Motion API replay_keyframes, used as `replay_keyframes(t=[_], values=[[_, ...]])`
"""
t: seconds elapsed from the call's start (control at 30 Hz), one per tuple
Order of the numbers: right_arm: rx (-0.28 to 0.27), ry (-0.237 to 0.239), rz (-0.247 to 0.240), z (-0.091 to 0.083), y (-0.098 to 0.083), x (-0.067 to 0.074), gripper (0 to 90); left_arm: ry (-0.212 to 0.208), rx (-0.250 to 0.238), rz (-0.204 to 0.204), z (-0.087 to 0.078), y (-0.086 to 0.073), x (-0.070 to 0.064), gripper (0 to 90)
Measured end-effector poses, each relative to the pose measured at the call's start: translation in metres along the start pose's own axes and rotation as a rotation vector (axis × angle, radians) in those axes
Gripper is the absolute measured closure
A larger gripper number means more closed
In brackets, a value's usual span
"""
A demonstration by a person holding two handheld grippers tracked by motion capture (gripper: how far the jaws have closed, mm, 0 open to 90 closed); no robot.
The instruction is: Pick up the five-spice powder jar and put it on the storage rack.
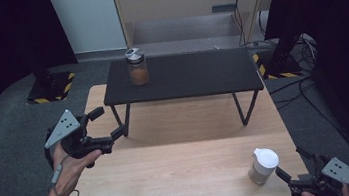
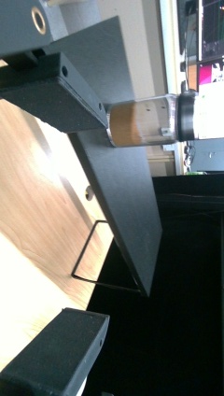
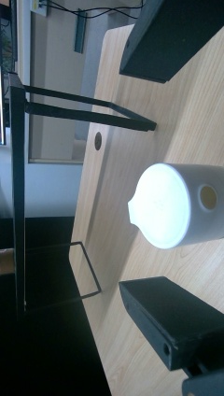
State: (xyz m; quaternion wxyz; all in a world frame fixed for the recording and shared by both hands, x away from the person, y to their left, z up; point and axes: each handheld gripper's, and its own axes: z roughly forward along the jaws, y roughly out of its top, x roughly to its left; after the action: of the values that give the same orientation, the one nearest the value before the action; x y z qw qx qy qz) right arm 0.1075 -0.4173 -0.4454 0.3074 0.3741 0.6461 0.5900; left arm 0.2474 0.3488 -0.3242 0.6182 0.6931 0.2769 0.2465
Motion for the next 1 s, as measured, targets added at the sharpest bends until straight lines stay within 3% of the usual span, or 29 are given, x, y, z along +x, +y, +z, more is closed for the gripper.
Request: replay_keyframes(t=[0.2, 0.53, 1.0], values=[[0.000, 0.000, 0.000, 0.000, 0.000, 0.000, 0.8, 0.038, 0.024, 0.022, -0.004, -0.019, -0.011, 5.4], [0.001, 0.000, 0.002, 0.000, 0.000, 0.000, 0.8, 0.081, 0.032, -0.009, -0.013, -0.049, -0.019, 5.5], [0.001, 0.000, 0.000, 0.001, 0.000, 0.000, 0.8, 0.079, 0.017, -0.045, -0.024, -0.081, -0.025, 5.7]])
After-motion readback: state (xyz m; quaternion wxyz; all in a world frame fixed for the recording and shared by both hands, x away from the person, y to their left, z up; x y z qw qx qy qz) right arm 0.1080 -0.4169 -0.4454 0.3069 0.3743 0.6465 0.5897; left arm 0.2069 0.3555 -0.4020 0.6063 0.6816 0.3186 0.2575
